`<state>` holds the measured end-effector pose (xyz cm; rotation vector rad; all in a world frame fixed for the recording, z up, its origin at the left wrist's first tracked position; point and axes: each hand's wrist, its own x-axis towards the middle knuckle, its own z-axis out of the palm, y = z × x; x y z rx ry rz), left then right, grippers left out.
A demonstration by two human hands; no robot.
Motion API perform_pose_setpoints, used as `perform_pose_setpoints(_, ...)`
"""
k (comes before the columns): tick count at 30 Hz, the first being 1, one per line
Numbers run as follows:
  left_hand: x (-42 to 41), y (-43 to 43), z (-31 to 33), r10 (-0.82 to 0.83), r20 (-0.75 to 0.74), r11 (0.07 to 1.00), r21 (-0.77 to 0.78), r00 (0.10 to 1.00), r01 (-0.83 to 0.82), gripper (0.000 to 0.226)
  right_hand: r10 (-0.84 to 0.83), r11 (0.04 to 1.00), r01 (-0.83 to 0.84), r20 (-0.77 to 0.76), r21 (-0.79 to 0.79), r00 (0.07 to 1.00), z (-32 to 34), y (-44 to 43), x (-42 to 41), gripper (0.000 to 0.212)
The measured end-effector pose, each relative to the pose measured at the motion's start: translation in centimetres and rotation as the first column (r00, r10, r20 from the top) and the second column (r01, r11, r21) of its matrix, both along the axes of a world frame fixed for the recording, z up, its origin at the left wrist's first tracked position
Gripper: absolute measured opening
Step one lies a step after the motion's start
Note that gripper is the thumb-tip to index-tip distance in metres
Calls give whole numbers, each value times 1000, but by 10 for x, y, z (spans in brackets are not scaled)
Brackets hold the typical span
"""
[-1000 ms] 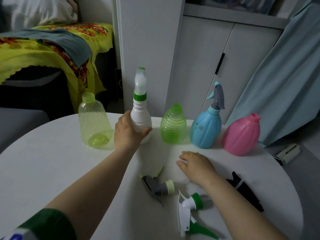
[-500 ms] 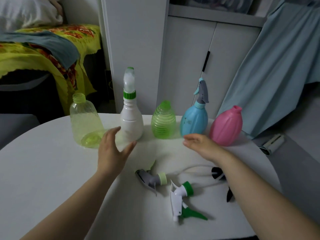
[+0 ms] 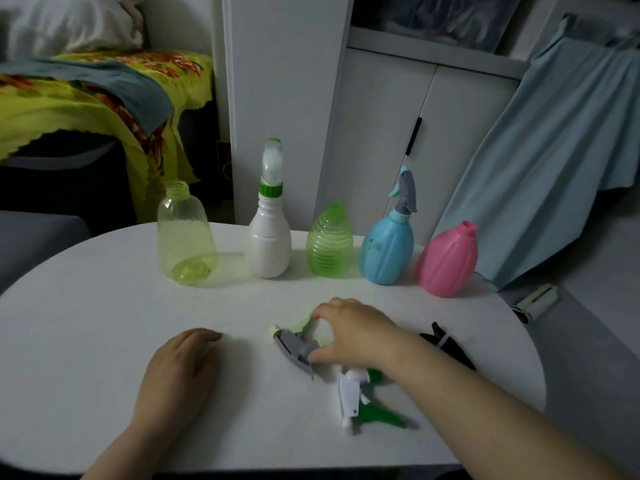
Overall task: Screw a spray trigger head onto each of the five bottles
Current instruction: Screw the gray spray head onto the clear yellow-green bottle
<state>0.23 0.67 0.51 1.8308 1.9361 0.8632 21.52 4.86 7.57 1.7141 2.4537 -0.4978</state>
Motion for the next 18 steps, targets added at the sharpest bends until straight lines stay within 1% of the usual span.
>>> perform_pose_setpoints(2,-2,-2,0,8,3,1000,0,1000,-8,27,89,996,-93,183,13,979,-9,-5,-24,59)
perform_pose_setpoints(3,-2,-2,0,0,-5,1000,-4,1000,0,26,102,994,-110,250,17,963,-13,-7,-32,57)
perform_pose_setpoints(6,-3,-1,-1,-27,-26,1000,-3,999,27,26,69,994,-94,332,61,941,-21,-8,-46,52)
perform_pose_setpoints(10,-5,-1,-4,-24,-19,1000,4,1000,24,25,41,989,-100,448,107,893,-26,-4,-54,55)
perform_pose_setpoints(12,-5,-1,-4,-21,-17,1000,7,1000,21,25,20,989,-80,427,123,904,-24,-5,-54,50)
perform_pose_setpoints(15,-6,-1,-5,-18,-6,1000,11,1000,18,25,-15,979,-47,304,196,953,-14,-3,-50,41)
perform_pose_setpoints(18,-6,-1,-4,-19,-1,1000,9,1000,19,26,-37,972,-14,211,237,977,1,0,-41,33)
